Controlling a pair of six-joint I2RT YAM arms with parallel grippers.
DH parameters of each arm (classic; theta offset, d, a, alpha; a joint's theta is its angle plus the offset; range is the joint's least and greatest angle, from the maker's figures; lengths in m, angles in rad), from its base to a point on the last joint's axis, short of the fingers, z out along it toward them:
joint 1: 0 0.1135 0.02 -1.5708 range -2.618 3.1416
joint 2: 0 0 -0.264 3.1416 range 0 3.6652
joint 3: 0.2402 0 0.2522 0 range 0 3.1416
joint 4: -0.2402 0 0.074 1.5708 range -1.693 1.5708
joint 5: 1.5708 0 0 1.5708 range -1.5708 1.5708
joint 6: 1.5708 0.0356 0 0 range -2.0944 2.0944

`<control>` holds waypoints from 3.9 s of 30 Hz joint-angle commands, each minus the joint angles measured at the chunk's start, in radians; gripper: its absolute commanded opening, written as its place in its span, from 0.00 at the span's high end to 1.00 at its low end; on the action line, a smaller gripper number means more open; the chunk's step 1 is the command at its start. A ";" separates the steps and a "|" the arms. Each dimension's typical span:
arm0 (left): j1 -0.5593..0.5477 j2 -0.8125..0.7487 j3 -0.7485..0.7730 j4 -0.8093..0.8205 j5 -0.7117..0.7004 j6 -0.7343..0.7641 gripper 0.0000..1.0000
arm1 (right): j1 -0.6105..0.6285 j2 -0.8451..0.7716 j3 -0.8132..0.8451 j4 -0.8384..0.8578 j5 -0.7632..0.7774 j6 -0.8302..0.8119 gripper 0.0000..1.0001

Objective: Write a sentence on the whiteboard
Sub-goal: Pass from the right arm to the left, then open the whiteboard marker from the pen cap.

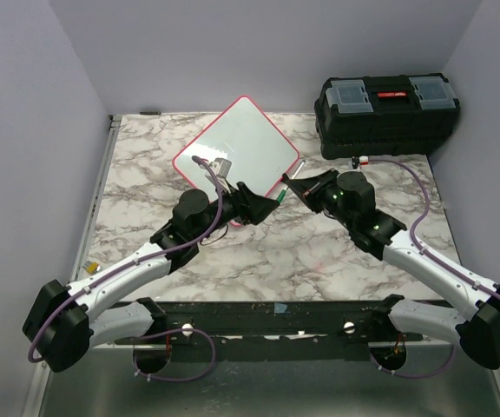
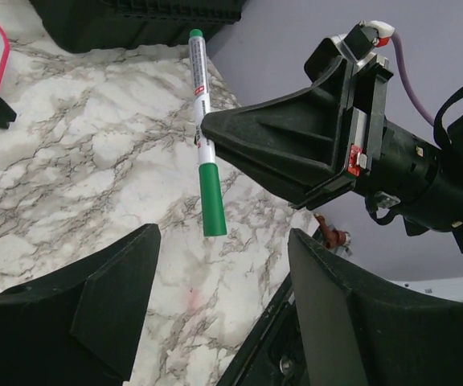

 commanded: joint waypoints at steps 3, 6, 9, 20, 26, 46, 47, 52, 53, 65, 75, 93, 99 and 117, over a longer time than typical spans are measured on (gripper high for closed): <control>-0.015 0.073 0.071 0.086 0.020 0.010 0.37 | 0.010 0.013 0.035 -0.006 -0.012 0.011 0.99; -0.017 0.102 0.086 0.087 0.030 0.012 0.40 | 0.009 0.016 0.039 -0.010 -0.018 0.008 0.99; -0.019 0.133 0.103 0.083 0.040 0.014 0.47 | 0.010 0.018 0.037 -0.010 -0.018 0.010 0.99; -0.023 0.182 0.117 0.067 0.032 0.024 0.53 | 0.010 0.023 0.036 -0.007 -0.030 0.002 1.00; -0.023 0.204 0.125 0.058 0.046 0.024 0.65 | 0.010 0.024 0.033 -0.003 -0.042 0.001 0.99; -0.014 0.054 0.246 -0.298 0.116 0.197 1.00 | 0.011 -0.046 0.040 0.052 -0.084 -0.259 0.00; -0.010 0.038 0.263 -0.346 0.122 0.214 1.00 | 0.010 -0.055 0.039 0.067 -0.090 -0.286 0.00; 0.036 -0.028 0.332 -0.538 0.231 0.288 1.00 | 0.010 -0.070 0.059 0.127 -0.182 -0.446 0.00; 0.046 -0.040 0.349 -0.574 0.249 0.300 1.00 | 0.010 -0.070 0.065 0.144 -0.221 -0.481 0.00; 0.144 -0.106 0.576 -0.984 0.587 0.501 1.00 | 0.009 -0.030 0.119 0.359 -0.861 -0.616 0.00; 0.169 -0.117 0.647 -1.125 0.668 0.578 1.00 | 0.008 0.032 0.186 0.419 -1.086 -0.596 0.22; 0.170 -0.069 0.658 -1.101 0.687 0.577 1.00 | 0.009 0.062 0.185 0.432 -1.127 -0.579 0.59; 0.169 -0.059 0.665 -1.102 0.687 0.582 1.00 | 0.009 0.073 0.194 0.396 -1.134 -0.608 0.63; 0.169 -0.018 0.682 -1.121 0.682 0.610 1.00 | 0.009 0.095 0.198 0.351 -1.196 -0.642 0.76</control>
